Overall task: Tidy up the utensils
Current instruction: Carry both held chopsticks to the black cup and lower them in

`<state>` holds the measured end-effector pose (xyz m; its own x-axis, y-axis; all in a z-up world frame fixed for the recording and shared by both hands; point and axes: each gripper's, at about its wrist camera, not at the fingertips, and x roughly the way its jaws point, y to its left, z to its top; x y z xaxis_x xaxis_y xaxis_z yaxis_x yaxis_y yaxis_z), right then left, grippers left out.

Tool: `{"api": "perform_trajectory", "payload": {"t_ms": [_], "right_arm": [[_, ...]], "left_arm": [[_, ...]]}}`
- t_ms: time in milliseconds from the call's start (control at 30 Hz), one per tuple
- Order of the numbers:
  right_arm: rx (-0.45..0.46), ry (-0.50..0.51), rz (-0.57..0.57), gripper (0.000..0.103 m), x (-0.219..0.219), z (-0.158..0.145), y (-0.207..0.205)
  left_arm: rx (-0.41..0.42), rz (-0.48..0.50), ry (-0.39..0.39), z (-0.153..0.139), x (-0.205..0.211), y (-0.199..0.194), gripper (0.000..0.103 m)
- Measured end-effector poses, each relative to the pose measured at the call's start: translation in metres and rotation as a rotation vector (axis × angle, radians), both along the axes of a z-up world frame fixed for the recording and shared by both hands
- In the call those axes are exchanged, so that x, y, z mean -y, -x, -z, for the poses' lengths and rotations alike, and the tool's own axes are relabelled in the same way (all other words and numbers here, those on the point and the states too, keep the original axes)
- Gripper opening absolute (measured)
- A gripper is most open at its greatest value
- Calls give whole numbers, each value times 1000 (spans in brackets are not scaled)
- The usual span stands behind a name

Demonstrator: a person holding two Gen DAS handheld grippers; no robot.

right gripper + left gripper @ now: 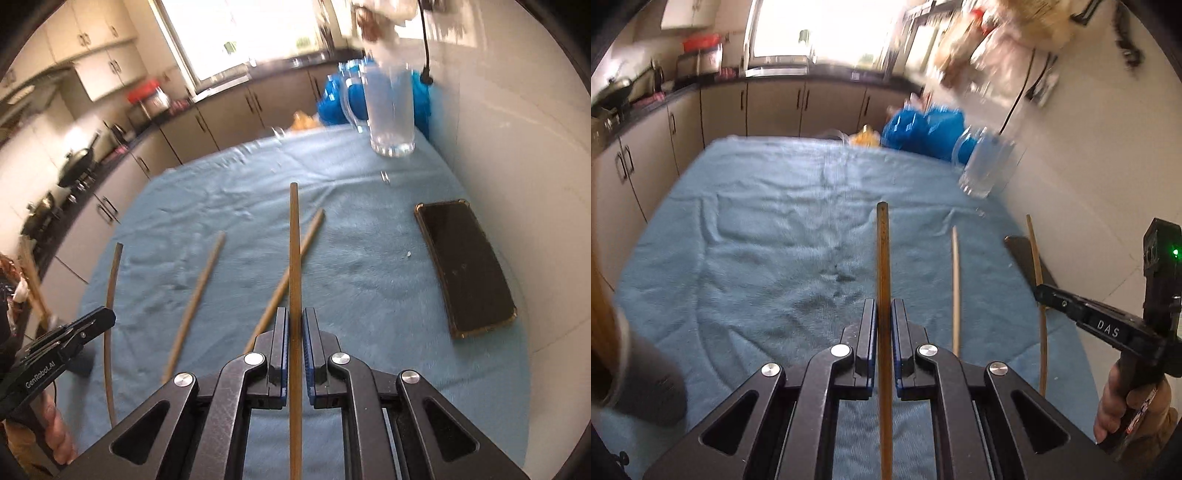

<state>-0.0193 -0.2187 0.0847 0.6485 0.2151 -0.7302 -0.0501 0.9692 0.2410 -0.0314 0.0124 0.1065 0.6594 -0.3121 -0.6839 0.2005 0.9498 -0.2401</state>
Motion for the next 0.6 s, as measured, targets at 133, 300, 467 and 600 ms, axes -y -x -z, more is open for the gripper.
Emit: {"api": "perform_trajectory", "payload": {"t_ms": [133, 300, 467, 600], "right_arm": [[82, -51, -1, 8, -9, -18, 29], [183, -89, -27, 8, -31, -43, 57], [278, -128, -92, 8, -69, -74, 68], [352, -184, -155, 8, -111, -99, 62]], "left_arm": [[90, -11, 13, -18, -9, 33, 7], [174, -34, 69, -44, -31, 68, 7], [278, -97, 123, -82, -77, 94, 7], [346, -185, 123, -103, -119, 98, 7]]}}
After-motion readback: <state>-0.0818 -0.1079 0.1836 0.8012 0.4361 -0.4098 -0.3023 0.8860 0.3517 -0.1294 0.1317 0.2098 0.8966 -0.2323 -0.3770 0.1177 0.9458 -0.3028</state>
